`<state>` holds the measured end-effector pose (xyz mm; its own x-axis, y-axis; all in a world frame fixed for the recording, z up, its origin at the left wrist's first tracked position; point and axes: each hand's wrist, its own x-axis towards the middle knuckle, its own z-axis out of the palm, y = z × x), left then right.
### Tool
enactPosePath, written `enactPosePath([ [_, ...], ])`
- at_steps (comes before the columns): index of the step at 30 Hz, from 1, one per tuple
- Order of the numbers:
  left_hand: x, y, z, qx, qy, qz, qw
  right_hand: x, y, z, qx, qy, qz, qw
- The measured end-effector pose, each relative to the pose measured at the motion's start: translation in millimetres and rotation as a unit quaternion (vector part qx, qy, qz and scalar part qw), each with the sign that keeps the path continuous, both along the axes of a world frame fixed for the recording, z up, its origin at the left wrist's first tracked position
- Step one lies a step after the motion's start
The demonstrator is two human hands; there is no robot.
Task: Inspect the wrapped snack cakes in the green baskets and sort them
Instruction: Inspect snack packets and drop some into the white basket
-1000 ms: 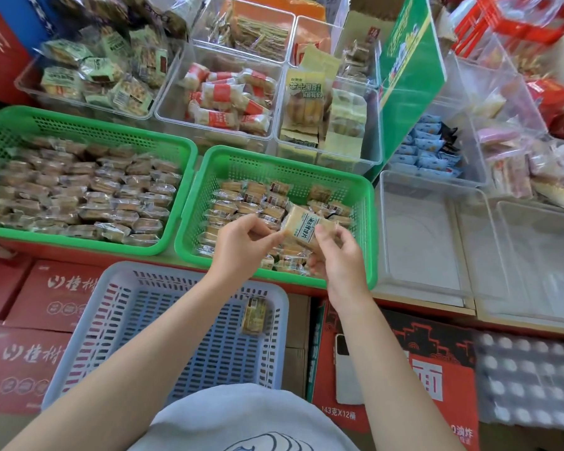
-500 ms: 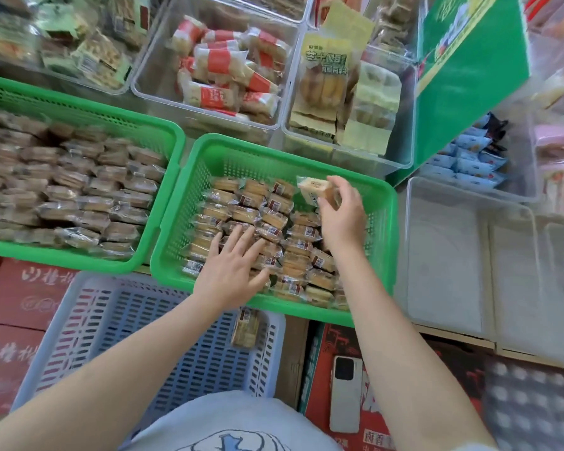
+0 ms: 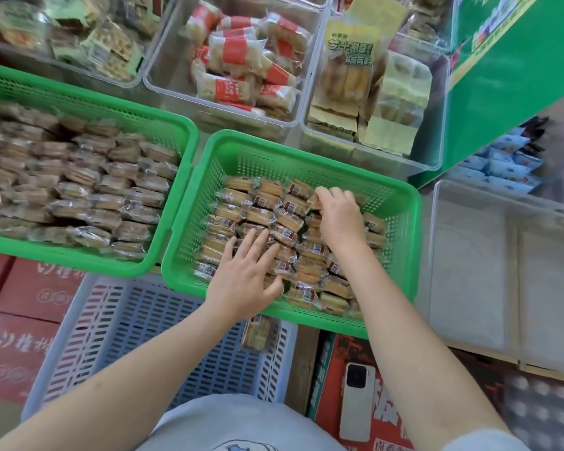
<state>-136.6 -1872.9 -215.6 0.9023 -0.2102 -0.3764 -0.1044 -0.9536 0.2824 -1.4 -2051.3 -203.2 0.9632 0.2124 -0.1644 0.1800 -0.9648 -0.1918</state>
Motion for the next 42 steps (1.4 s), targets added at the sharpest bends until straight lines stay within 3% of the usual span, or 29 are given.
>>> enactPosePath([
  [7, 0, 0, 2, 0.002, 0.000, 0.000, 1.000, 3, -1, -10, -0.079, 0.060, -0.008, 0.995],
  [19, -1, 1, 3, -0.008, -0.007, 0.002, 1.000, 15, 2, 8, -0.089, 0.192, -0.009, 0.977],
  [21, -2, 2, 6, -0.021, -0.020, 0.008, 1.000, -4, 6, 15, -0.064, 0.138, -0.019, 0.988],
  [24, -10, 9, 7, -0.035, -0.054, 0.008, 0.998, -50, 11, 25, 0.059, 0.005, -0.050, 0.997],
  [25, -17, 13, 7, -0.036, -0.067, 0.010, 0.997, -67, 13, 28, 0.106, 0.016, -0.057, 0.993],
  [27, -32, 22, 6, -0.046, -0.087, 0.027, 0.995, -97, 21, 33, 0.155, 0.130, -0.078, 0.976],
  [30, -57, 34, 4, -0.039, -0.095, 0.042, 0.994, -129, 31, 28, 0.100, 0.242, -0.093, 0.961],
  [36, -73, 38, 8, 0.006, -0.035, 0.027, 0.999, -134, 54, 15, -0.018, 0.234, -0.130, 0.963],
  [42, -71, 41, 9, 0.004, -0.019, 0.026, 0.999, -141, 47, 22, 0.101, 0.241, -0.189, 0.946],
])
